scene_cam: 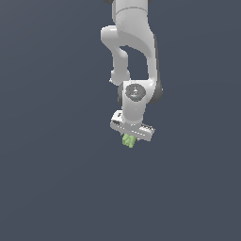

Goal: Pick up the object and move it to a goal position.

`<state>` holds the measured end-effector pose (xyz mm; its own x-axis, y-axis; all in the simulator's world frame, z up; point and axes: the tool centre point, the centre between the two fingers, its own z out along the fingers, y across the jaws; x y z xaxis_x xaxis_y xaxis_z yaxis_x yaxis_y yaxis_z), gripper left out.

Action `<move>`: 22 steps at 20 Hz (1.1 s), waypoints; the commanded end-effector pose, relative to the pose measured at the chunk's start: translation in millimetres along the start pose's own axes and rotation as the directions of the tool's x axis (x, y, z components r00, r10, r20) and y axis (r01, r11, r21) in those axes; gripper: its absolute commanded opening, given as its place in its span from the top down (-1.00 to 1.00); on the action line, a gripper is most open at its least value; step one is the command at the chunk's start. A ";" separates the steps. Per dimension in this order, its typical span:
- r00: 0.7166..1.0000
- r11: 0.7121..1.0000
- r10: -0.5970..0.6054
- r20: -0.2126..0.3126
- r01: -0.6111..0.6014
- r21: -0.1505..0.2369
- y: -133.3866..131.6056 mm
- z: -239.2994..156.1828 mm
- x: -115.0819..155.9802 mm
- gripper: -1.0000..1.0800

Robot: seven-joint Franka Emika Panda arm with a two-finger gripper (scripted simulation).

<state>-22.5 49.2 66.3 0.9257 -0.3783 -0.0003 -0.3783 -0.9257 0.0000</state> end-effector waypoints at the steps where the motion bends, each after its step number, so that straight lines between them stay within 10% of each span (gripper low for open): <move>1: 1.000 1.000 0.000 -0.001 0.000 0.001 -2.0 -11.4 -7.8 1.00; 22: 1.000 1.000 0.000 -0.002 0.000 -0.001 -26.2 -163.8 -113.3 1.00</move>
<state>-111.4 112.3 219.9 0.9259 -0.3778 0.0015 -0.3778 -0.9259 0.0005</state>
